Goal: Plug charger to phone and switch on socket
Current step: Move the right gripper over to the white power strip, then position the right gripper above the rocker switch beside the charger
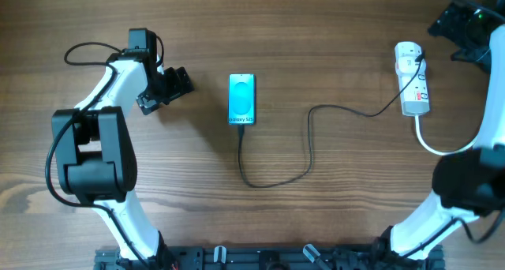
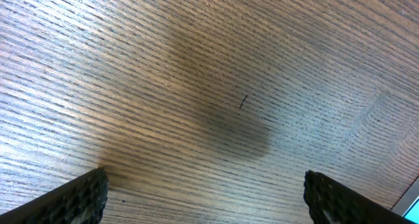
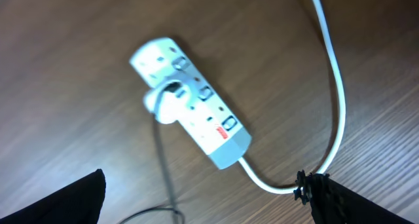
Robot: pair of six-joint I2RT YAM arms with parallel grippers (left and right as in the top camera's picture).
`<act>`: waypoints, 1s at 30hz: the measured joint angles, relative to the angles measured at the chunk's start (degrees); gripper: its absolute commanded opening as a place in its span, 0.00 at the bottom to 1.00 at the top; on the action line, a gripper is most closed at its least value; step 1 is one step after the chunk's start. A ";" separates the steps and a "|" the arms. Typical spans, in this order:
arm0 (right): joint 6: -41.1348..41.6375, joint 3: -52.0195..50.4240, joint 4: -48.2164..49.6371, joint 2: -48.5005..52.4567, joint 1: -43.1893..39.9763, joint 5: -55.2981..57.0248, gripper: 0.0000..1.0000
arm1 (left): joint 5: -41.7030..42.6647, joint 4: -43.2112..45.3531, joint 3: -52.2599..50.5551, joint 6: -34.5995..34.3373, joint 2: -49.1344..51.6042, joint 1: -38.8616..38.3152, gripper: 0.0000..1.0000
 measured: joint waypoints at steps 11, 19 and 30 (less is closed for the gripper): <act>0.00 -0.02 -0.90 10.71 -3.50 0.02 1.00 | 0.00 0.00 0.00 0.00 0.00 0.00 1.00; 0.00 -1.44 2.19 11.61 -3.76 0.04 1.00 | 0.00 0.00 0.00 0.00 0.00 0.00 1.00; 1.77 -9.09 10.19 11.61 -3.76 0.46 1.00 | -0.02 0.00 0.00 0.00 0.00 0.00 1.00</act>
